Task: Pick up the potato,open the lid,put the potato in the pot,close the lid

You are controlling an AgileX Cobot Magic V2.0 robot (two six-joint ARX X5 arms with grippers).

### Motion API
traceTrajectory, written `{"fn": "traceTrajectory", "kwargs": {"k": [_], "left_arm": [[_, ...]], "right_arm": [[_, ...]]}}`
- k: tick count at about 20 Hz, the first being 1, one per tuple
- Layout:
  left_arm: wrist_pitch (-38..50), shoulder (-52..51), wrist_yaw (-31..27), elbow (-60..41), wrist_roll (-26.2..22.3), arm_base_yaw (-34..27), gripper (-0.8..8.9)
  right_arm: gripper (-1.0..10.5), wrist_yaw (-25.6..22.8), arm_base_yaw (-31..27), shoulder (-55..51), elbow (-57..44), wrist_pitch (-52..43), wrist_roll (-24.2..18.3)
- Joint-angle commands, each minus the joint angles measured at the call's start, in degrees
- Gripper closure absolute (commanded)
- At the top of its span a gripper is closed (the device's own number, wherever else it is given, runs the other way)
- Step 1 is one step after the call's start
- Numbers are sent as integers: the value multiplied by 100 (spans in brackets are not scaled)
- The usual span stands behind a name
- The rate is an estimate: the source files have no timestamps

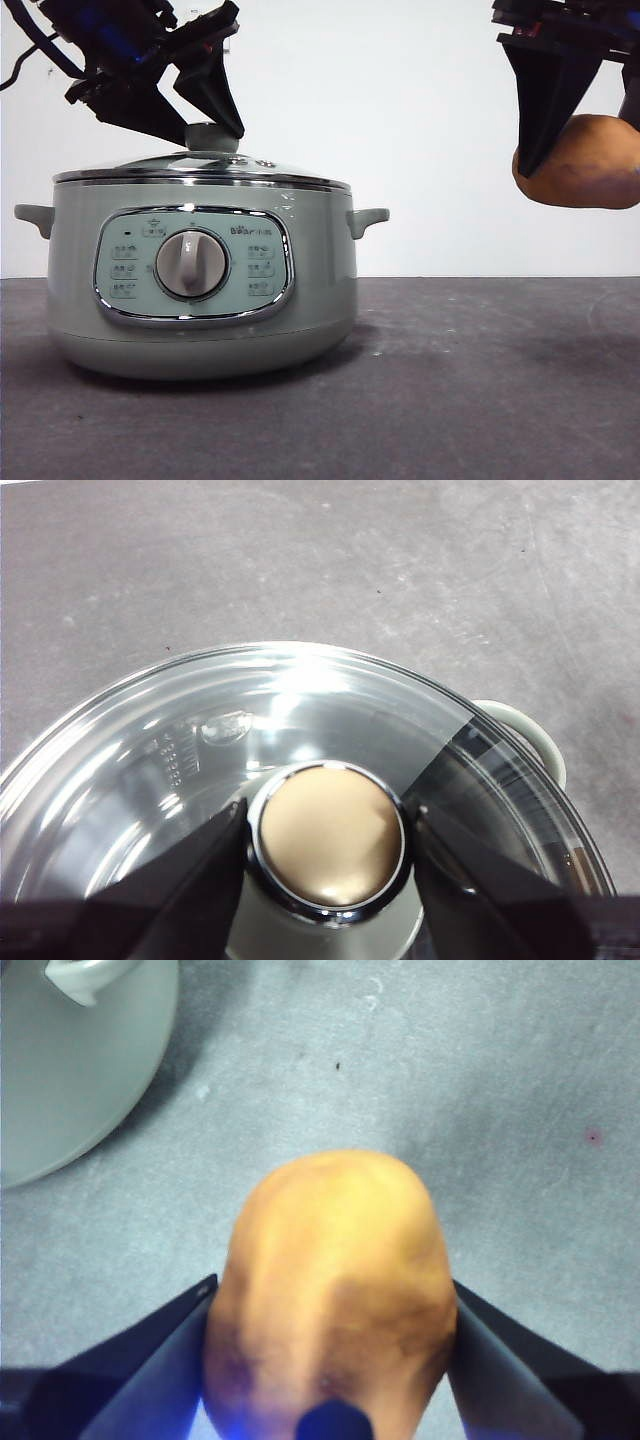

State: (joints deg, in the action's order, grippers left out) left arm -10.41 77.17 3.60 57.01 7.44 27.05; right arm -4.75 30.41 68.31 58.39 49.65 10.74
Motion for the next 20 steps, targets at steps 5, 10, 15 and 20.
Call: {"fn": "traceTrajectory", "kwargs": {"k": [5, 10, 15, 20], "left_arm": [[313, -227, -57, -26, -170, -4, 822], [214, -1043, -59, 216, -173, -2, 822], [-789, -2017, -129, 901, -385, 0, 822], [-1993, -2894, -809, 1469, -754, 0, 822]], "right_arm": [[948, -20, 2, 13, 7, -74, 35], [948, 17, 4, 13, 7, -282, 35], [950, 37, 33, 15, 9, -828, 31], [958, 634, 275, 258, 398, -1497, 4]]}}
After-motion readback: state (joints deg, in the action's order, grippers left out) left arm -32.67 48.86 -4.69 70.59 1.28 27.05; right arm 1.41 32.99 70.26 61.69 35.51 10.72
